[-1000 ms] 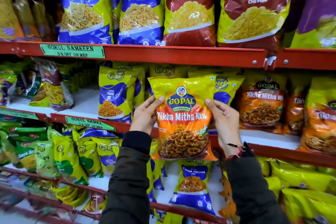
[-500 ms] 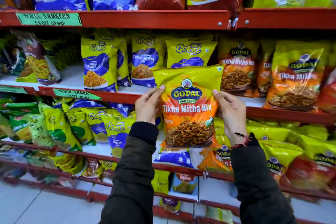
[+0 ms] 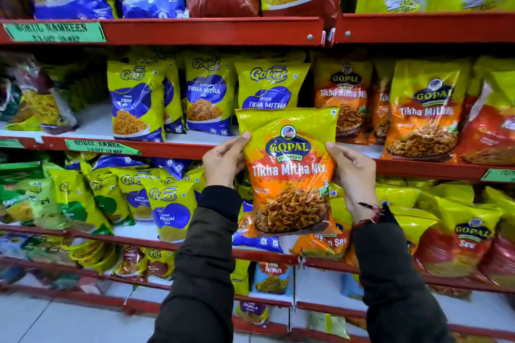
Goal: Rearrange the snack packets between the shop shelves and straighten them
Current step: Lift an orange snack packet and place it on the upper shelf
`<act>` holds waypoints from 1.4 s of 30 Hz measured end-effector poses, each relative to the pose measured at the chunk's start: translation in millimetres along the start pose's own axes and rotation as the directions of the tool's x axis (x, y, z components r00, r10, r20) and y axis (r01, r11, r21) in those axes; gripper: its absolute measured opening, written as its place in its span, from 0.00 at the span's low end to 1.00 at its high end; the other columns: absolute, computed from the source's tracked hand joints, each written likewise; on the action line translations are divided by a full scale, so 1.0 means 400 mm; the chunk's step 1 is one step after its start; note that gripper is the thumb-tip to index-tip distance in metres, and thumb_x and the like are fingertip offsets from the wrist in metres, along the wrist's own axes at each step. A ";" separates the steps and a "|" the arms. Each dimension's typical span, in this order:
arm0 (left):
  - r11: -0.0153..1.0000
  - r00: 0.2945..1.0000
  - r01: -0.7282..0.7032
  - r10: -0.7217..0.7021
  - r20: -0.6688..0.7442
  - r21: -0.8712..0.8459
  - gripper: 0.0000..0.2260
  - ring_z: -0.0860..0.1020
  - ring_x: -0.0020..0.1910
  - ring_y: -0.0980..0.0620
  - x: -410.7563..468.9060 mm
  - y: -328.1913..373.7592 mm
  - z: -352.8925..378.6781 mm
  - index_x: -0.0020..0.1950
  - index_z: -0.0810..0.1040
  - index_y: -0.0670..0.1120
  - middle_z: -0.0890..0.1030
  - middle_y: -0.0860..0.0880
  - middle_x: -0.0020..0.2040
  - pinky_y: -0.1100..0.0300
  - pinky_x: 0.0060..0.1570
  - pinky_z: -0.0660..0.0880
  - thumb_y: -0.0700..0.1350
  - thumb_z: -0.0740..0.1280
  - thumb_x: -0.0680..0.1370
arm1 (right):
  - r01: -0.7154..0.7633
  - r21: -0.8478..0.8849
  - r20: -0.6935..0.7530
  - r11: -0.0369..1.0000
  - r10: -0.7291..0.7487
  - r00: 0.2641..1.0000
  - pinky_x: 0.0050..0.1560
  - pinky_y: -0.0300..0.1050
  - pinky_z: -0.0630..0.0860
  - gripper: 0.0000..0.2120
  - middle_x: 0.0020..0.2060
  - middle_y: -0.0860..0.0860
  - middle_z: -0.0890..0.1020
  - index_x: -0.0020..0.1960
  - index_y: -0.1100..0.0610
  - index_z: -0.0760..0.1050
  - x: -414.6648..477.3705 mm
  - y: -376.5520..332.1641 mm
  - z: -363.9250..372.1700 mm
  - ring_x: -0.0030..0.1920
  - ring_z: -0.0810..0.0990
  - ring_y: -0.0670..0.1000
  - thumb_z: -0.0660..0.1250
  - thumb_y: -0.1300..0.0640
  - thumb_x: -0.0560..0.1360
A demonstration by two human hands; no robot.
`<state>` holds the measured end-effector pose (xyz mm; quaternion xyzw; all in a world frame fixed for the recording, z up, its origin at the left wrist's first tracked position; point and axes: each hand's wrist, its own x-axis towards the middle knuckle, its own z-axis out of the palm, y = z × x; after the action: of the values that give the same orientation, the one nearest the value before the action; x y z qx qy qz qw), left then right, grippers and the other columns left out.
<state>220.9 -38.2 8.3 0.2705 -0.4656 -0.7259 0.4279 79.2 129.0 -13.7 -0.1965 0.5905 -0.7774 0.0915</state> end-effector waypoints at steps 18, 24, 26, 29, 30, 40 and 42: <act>0.995 0.988 -0.097 0.093 0.119 0.024 0.05 0.78 0.35 0.60 0.110 0.019 0.350 0.48 0.84 0.49 0.81 0.55 0.37 0.60 0.37 0.76 0.49 0.74 0.75 | 0.211 -0.067 -0.189 0.975 -0.220 0.957 0.42 0.51 0.74 0.11 0.28 0.42 0.79 0.41 0.47 0.85 0.262 -0.135 -0.124 0.35 0.75 0.49 0.72 0.41 0.68; 1.000 0.988 -0.011 0.014 0.156 -0.022 0.03 0.82 0.57 0.48 0.218 -0.053 0.497 0.46 0.83 0.52 0.84 0.49 0.48 0.50 0.52 0.80 0.50 0.73 0.75 | 0.261 -0.032 -0.294 0.965 -0.258 0.920 0.45 0.52 0.72 0.07 0.35 0.53 0.80 0.41 0.49 0.85 0.397 -0.126 -0.164 0.40 0.76 0.54 0.72 0.47 0.71; 0.999 0.987 0.011 -0.005 0.160 -0.036 0.03 0.82 0.57 0.47 0.255 -0.083 0.533 0.47 0.83 0.51 0.85 0.49 0.49 0.46 0.54 0.80 0.49 0.73 0.75 | 0.245 -0.046 -0.297 0.969 -0.247 0.922 0.43 0.52 0.71 0.07 0.34 0.53 0.80 0.40 0.48 0.84 0.442 -0.104 -0.184 0.39 0.74 0.54 0.72 0.46 0.72; 0.999 0.991 0.015 -0.011 0.134 -0.033 0.08 0.83 0.42 0.59 0.296 -0.120 0.557 0.52 0.85 0.48 0.86 0.56 0.40 0.48 0.50 0.78 0.48 0.75 0.74 | 0.196 -0.107 -0.273 0.975 -0.219 0.937 0.42 0.46 0.70 0.09 0.26 0.42 0.78 0.40 0.50 0.83 0.490 -0.064 -0.206 0.33 0.74 0.47 0.71 0.46 0.73; 1.000 0.994 0.004 -0.001 0.108 -0.026 0.10 0.82 0.36 0.63 0.312 -0.135 0.564 0.53 0.85 0.46 0.85 0.57 0.37 0.48 0.51 0.78 0.47 0.75 0.74 | 0.181 -0.140 -0.269 0.973 -0.213 0.939 0.41 0.44 0.70 0.09 0.23 0.41 0.77 0.39 0.51 0.83 0.511 -0.047 -0.213 0.30 0.73 0.43 0.71 0.47 0.73; 0.982 0.985 -0.151 0.141 0.097 0.113 0.10 0.80 0.39 0.63 0.387 -0.195 0.618 0.57 0.80 0.37 0.82 0.44 0.48 0.71 0.46 0.74 0.41 0.68 0.79 | 0.154 -0.507 -0.332 0.848 -0.358 0.873 0.45 0.42 0.73 0.14 0.45 0.61 0.86 0.52 0.65 0.82 0.559 -0.018 -0.170 0.42 0.81 0.53 0.69 0.53 0.77; 0.943 0.967 -0.245 0.221 0.123 0.227 0.13 0.79 0.48 0.54 0.351 -0.208 0.591 0.63 0.78 0.42 0.82 0.47 0.52 0.61 0.55 0.74 0.46 0.66 0.80 | 0.186 -0.554 -0.324 0.812 -0.415 0.850 0.44 0.39 0.71 0.14 0.47 0.59 0.86 0.56 0.63 0.80 0.527 -0.015 -0.168 0.44 0.82 0.53 0.66 0.53 0.79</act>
<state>-65.5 -39.2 33.0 0.2280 -0.5988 -0.6206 0.4520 -139.2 111.2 18.4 -0.1300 0.7375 -0.6241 -0.2230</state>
